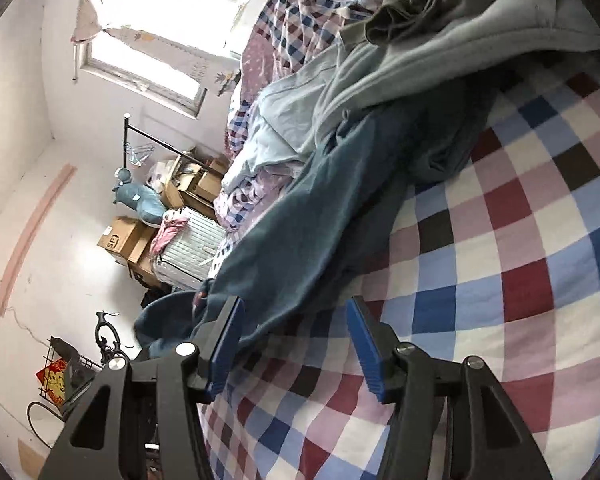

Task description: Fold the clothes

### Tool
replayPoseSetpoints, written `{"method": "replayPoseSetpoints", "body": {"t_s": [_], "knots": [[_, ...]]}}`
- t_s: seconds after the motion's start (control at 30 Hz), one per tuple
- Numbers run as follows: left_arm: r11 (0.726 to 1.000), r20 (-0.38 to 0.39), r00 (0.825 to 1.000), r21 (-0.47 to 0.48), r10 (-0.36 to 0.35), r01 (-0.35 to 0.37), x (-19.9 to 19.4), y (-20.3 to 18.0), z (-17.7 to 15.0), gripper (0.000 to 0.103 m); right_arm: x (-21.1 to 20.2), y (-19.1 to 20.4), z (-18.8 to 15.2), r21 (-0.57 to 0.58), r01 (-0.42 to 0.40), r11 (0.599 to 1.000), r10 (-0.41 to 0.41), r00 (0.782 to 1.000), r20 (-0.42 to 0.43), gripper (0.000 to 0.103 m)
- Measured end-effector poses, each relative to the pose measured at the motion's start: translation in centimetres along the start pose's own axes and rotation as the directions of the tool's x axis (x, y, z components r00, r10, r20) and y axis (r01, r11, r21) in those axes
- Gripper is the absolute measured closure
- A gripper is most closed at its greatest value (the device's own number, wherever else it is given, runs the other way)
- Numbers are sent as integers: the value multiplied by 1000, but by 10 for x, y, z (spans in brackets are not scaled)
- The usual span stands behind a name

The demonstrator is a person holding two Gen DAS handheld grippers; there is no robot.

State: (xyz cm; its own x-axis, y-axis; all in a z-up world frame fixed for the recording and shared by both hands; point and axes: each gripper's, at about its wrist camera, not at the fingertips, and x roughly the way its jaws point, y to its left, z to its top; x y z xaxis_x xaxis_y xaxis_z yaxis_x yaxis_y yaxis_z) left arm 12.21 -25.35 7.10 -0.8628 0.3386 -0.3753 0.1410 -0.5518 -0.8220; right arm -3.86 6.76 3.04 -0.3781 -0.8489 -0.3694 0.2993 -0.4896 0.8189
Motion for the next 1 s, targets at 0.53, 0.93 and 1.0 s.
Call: {"method": "replayPoseSetpoints", "body": {"t_s": [0.53,0.93,1.0], "knots": [[998,-156,987,42,-29,36,3,-19,-34,98,14,-7,3,77,-77,994,74,997,34,51],[997,-44,996,22,76,-75,-18,6,-4,98,29,53,-12,-205,-36,978,25,998,-54,103],[994,-18,994,14,106,-106,-21,12,4,98,30,73,-21,-267,-63,962,43,996,-80,103]]}}
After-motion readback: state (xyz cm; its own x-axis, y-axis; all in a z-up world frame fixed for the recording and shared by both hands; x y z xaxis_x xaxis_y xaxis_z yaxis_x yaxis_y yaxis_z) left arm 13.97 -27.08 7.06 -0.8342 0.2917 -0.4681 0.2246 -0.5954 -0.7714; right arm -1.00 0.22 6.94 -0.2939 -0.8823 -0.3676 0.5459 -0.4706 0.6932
